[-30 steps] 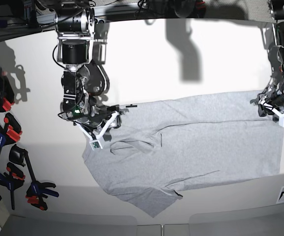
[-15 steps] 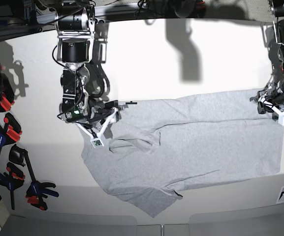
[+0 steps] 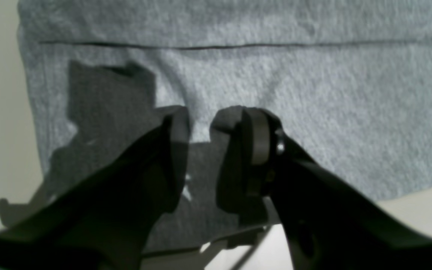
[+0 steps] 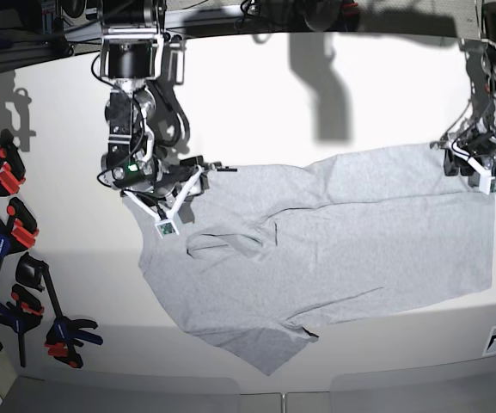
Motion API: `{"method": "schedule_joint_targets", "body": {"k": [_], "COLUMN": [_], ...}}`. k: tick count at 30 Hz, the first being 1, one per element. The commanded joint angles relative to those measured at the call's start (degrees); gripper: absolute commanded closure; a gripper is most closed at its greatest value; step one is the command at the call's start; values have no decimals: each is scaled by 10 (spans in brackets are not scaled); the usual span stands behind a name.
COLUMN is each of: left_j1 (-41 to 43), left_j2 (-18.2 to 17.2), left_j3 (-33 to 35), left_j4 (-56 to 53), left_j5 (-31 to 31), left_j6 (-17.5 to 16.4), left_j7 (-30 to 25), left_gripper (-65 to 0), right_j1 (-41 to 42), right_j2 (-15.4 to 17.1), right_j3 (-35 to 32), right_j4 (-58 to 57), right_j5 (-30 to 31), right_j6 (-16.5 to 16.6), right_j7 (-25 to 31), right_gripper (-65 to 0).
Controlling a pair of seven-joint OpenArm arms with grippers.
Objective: Fold the T-shirt properly
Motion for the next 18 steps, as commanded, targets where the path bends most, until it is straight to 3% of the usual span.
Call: {"method": "schedule_joint_targets", "body": {"k": [1,6,18], "left_j1": [27,64,179], "left_j2": [5,5,5], "left_j3": [8,6,-77], "left_j4": [-4,24,111], "left_j5": [25,66,55], "left_j6": [14,30,29], "left_j7": [108,111,120], "left_gripper": [-216,-216,-216], "right_j1": [-12,-40,-125], "right_j2": [4,20,64], "right_j3": [-1,-1,-1], "right_j4": [1,34,112], "right_j5": [-11,-11,-11], "right_j6": [-4,-3,-4], "right_j7": [-52,-63,-72], "right_gripper": [-299,-299,-299]}}
